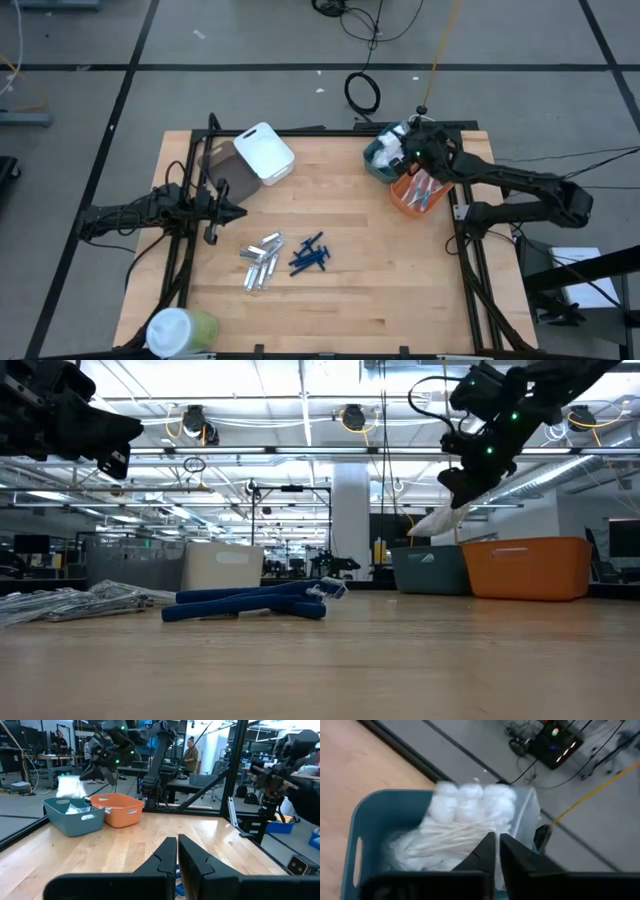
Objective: Pick & Place Travel size toiletries
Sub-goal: Put the cotton pack into the green bin, then put the silver nail cutter into the black bin
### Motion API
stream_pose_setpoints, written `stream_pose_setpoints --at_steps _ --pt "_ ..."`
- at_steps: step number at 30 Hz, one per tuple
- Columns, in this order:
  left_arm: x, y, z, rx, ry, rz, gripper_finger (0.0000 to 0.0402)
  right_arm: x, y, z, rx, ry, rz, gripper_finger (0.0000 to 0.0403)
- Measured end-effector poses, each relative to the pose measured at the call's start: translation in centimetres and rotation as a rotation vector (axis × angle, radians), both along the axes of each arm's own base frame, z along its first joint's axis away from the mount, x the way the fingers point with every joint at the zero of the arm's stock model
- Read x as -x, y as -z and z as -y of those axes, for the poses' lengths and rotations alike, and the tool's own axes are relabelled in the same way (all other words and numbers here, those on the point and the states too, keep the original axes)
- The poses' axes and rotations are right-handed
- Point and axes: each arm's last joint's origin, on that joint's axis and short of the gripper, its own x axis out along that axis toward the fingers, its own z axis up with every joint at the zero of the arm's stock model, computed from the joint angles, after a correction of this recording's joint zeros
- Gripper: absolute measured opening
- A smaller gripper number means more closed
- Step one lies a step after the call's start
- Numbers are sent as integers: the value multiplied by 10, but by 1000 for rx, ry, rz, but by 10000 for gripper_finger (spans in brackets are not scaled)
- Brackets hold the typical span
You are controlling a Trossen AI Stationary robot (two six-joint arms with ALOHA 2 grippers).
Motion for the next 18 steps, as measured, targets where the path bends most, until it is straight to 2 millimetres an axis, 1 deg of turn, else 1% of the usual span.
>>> stream_pose_setpoints --at_steps 3,6,9,11,13,18 --pt "0 0 0 0 0 0 15 4 2 5 -42 7 36 55" --pt "0 0 0 0 0 0 15 5 2 8 -82 29 101 104" --pt "0 0 0 0 0 0 15 7 -2 8 -80 56 164 148" --pt "0 0 0 0 0 0 15 8 -8 3 -72 31 189 170" --pt "0 0 0 0 0 0 15 10 -15 -4 -80 -30 231 185" --pt "0 0 0 0 0 0 15 23 -41 -28 -72 -223 374 199"
